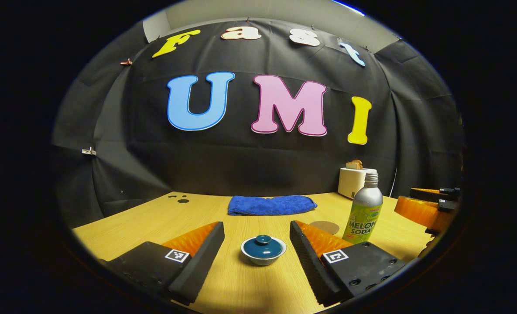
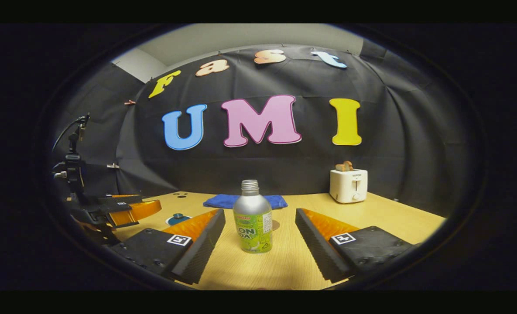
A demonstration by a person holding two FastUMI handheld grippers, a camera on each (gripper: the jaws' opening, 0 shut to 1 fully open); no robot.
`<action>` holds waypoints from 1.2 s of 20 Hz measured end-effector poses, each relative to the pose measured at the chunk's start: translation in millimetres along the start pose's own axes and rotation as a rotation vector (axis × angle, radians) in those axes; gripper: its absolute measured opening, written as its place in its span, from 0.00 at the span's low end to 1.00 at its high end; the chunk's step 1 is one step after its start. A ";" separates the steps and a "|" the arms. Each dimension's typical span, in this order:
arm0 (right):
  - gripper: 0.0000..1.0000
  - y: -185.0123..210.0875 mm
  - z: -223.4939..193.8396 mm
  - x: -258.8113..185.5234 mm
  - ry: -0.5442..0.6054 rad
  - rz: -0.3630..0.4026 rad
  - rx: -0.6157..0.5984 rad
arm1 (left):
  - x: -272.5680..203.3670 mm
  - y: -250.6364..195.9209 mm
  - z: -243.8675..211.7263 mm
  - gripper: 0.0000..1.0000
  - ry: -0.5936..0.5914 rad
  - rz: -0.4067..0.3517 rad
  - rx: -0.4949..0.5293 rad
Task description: Open the teacup lid with one hand, grasp the water bottle and pour water into the teacup with the other hand; after pouring, place the water bottle on the coaster and then close the teacup lid.
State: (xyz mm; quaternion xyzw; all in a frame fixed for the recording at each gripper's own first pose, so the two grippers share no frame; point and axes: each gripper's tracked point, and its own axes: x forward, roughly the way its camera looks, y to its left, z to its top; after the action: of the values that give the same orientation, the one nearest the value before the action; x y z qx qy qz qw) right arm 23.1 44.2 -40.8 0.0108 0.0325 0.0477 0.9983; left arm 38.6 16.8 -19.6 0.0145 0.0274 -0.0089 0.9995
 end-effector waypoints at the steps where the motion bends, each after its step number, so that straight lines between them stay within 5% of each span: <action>1: 1.00 -1.7 -1.9 1.8 0.005 -0.004 -0.004 | 4.1 0.7 -2.5 0.95 0.003 -0.006 -0.004; 14: 1.00 -17.0 -26.1 29.0 0.048 -0.025 0.006 | 81.1 -6.5 -51.1 0.89 0.154 -0.063 0.018; 24: 1.00 -16.6 -42.8 37.9 0.087 -0.005 0.023 | 96.7 -13.9 -69.1 0.59 0.250 -0.052 0.115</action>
State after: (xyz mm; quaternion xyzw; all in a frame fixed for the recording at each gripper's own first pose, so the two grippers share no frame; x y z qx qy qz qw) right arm 59.5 32.1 -86.3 0.0203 0.0766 0.0452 0.9958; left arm 131.1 3.3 -94.3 0.0719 0.1517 -0.0345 0.9852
